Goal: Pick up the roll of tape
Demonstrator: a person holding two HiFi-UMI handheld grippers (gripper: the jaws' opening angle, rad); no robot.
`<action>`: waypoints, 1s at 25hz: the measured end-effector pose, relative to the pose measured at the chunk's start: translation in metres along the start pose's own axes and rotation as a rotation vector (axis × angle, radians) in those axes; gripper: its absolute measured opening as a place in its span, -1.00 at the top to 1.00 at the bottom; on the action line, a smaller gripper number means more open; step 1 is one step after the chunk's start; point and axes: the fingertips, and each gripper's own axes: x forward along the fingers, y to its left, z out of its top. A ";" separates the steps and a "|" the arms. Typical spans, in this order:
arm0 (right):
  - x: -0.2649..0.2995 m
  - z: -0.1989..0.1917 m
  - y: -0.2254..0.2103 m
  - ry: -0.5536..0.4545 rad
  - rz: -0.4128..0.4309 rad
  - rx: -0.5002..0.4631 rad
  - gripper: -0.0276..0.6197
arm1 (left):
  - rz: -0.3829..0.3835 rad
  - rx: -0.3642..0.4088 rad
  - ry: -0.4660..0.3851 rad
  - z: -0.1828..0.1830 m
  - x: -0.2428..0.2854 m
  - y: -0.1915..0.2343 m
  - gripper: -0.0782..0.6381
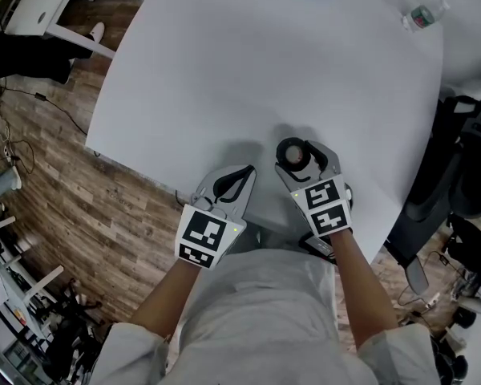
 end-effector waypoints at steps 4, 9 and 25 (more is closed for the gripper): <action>-0.013 0.002 0.003 -0.015 0.002 -0.004 -0.12 | 0.007 0.016 -0.011 0.004 -0.003 -0.007 0.73; -0.028 0.002 0.007 -0.035 0.006 -0.008 -0.12 | 0.009 0.027 -0.021 0.008 -0.008 -0.016 0.73; -0.069 0.001 0.022 -0.094 0.049 0.037 -0.13 | 0.050 0.016 -0.066 0.019 -0.032 -0.036 0.73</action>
